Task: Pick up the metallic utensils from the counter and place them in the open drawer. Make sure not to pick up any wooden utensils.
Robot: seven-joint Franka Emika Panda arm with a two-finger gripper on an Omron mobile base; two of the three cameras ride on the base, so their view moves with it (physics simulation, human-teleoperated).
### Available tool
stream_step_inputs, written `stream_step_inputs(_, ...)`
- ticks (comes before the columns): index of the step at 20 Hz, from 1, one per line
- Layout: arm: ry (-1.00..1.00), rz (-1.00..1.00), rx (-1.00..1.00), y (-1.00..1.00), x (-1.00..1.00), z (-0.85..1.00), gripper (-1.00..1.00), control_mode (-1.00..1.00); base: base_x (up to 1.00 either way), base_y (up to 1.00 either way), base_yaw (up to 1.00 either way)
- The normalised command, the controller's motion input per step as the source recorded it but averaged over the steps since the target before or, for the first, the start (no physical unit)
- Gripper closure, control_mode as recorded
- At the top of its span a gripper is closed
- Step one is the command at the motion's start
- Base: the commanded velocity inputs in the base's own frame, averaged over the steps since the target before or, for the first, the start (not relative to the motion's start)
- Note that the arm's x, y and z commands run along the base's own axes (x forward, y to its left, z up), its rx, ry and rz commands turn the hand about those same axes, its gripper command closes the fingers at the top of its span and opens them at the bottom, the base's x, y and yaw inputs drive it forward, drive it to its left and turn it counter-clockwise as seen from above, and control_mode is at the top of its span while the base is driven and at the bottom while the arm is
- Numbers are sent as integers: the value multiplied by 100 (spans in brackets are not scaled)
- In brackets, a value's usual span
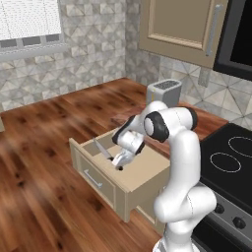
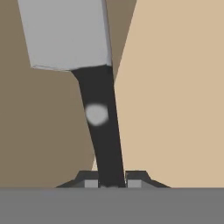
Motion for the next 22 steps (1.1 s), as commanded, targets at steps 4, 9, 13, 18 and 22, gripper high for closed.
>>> stream_step_inputs(4, 14, -5, -12, -28, 0, 0, 100, -100, 0, 0, 0)
stream_step_inputs(9, 14, -8, -4, -41, 0, 2, 100, -100, 0, 0, 0)
stream_step_inputs(13, 10, -11, -4, -29, 5, -9, 100, -100, 0, 0, 0)
stream_step_inputs(18, 4, -3, -1, 0, 2, -16, 100, -100, 0, 0, 0)
stream_step_inputs(22, 0, -7, -5, 1, 3, -62, 100, -100, 0, 0, 0)
